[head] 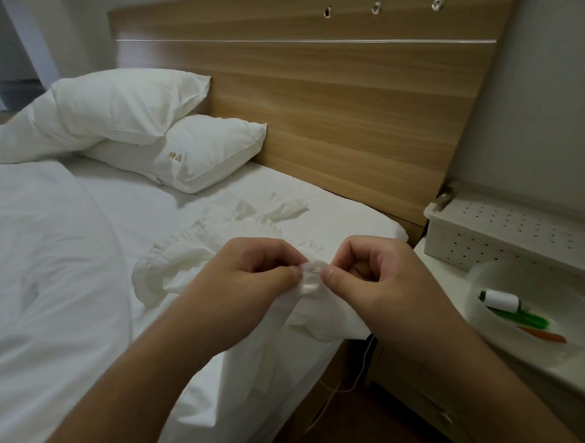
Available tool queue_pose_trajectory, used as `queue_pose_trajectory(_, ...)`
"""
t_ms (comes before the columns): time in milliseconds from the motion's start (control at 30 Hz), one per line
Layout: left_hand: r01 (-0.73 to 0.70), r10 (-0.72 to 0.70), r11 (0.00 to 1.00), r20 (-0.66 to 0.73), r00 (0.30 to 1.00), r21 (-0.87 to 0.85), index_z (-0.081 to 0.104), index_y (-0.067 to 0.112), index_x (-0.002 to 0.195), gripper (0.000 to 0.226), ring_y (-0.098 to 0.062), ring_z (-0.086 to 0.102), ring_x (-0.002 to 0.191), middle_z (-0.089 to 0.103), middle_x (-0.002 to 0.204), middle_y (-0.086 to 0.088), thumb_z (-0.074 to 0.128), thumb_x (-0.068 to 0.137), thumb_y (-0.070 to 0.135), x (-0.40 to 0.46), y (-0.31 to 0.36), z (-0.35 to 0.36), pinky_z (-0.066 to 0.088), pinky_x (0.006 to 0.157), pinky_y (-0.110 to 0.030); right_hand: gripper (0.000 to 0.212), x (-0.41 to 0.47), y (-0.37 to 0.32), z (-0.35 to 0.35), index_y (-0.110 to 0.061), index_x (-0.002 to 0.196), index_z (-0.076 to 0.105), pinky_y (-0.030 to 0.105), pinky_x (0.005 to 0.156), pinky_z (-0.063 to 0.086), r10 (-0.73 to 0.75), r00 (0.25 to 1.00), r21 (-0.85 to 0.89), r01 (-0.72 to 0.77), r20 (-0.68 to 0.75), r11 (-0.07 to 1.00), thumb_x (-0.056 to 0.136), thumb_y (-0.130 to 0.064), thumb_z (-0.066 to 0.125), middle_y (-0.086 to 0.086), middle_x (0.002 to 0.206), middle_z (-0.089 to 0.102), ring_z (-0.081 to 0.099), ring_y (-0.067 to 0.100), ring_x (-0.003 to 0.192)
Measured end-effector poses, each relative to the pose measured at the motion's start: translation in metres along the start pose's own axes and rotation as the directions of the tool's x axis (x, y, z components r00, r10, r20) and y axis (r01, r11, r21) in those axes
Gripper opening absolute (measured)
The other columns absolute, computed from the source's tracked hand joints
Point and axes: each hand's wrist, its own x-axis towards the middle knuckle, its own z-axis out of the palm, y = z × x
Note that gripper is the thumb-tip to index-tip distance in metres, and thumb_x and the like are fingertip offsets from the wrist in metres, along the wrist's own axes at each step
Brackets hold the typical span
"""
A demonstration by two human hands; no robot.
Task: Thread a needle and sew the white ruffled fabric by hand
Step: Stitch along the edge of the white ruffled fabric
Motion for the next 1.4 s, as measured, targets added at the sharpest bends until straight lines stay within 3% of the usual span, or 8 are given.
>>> queue_pose_trajectory(367,-0.012,0.012,1.000,0.000,1.000,0.009,0.083,0.022,0.088,0.027,-0.020,0.078,0.085,0.080,0.084,-0.003,0.064,0.100,0.008,0.0001,-0.0011,-0.0006,0.061,0.085,-0.041,0.017,-0.0004,0.0026,0.0024,-0.018,0.079,0.067,0.017,0.046,0.037,-0.001,1.000,-0.013,0.001,-0.021,1.000,0.093,-0.027,0.072,0.005,0.053,0.052,0.044,0.006,0.047)
queue_pose_trajectory(467,-0.018,0.018,1.000,-0.002,1.000,0.019,0.083,0.024,0.086,0.028,-0.019,0.077,0.084,0.080,0.083,-0.002,0.064,0.099,0.009,-0.0001,-0.0011,-0.0005,0.061,0.084,-0.041,0.007,-0.0017,0.0008,0.0015,-0.027,0.096,0.064,0.020,0.045,0.037,0.000,1.000,0.020,0.000,-0.002,1.000,0.096,-0.026,0.071,-0.001,0.049,0.048,0.042,0.007,0.045)
queue_pose_trajectory(633,-0.035,0.035,0.999,-0.005,0.999,0.030,0.083,0.025,0.086,0.027,-0.017,0.076,0.081,0.079,0.081,0.000,0.065,0.099,0.010,0.0003,-0.0010,0.0000,0.059,0.080,-0.038,0.024,-0.0020,-0.0004,-0.0011,-0.040,0.120,0.063,0.023,0.047,0.037,-0.014,0.999,0.006,0.014,0.050,1.000,0.099,-0.028,0.066,-0.001,0.052,0.049,0.043,0.007,0.047)
queue_pose_trajectory(733,-0.043,0.043,0.998,-0.011,0.999,0.049,0.083,0.025,0.087,0.026,-0.020,0.076,0.082,0.079,0.081,-0.001,0.066,0.099,0.011,0.0010,-0.0027,-0.0001,0.059,0.082,-0.042,0.007,-0.0011,-0.0008,-0.0007,-0.033,0.103,0.069,0.037,0.050,0.042,-0.008,0.998,-0.042,0.011,0.069,0.999,0.099,-0.035,0.064,0.005,0.057,0.061,0.056,0.019,0.053)
queue_pose_trajectory(867,-0.047,0.048,0.998,-0.018,0.999,0.052,0.082,0.027,0.088,0.021,-0.019,0.077,0.084,0.079,0.083,0.000,0.066,0.099,0.019,0.0021,-0.0045,0.0005,0.062,0.087,-0.050,0.011,-0.0017,-0.0002,0.0007,-0.027,0.089,0.065,0.047,0.055,0.049,-0.006,0.999,-0.056,0.009,0.048,0.998,0.097,-0.034,0.065,0.011,0.063,0.064,0.061,0.028,0.061)
queue_pose_trajectory(1067,-0.081,0.087,0.984,-0.032,0.996,0.157,0.082,0.029,0.089,0.022,-0.018,0.075,0.082,0.079,0.082,0.002,0.066,0.100,0.016,0.0023,-0.0068,0.0017,0.062,0.084,-0.055,0.012,-0.0009,0.0030,0.0010,-0.025,0.087,0.063,0.038,0.053,0.047,-0.009,1.000,-0.063,0.010,0.028,0.998,0.098,-0.030,0.064,0.006,0.057,0.058,0.051,0.013,0.051)
queue_pose_trajectory(1233,-0.088,0.110,0.963,-0.071,0.991,0.256,0.080,0.031,0.087,0.018,-0.010,0.072,0.079,0.077,0.080,0.010,0.067,0.098,0.024,0.0037,-0.0078,0.0029,0.062,0.078,-0.044,0.013,-0.0002,0.0051,0.0026,-0.024,0.085,0.063,0.035,0.052,0.047,-0.020,1.000,-0.095,0.019,-0.012,0.995,0.097,-0.029,0.066,0.003,0.056,0.057,0.051,0.012,0.051)
queue_pose_trajectory(1400,-0.118,0.153,0.936,-0.082,0.985,0.332,0.076,0.033,0.084,0.017,-0.007,0.071,0.079,0.074,0.079,0.013,0.066,0.097,0.031,0.0023,-0.0090,0.0053,0.061,0.074,-0.039,0.015,-0.0004,0.0066,0.0052,-0.023,0.082,0.062,0.023,0.047,0.042,-0.026,0.998,-0.090,0.021,-0.052,0.996,0.096,-0.026,0.069,0.006,0.056,0.058,0.052,0.014,0.050)
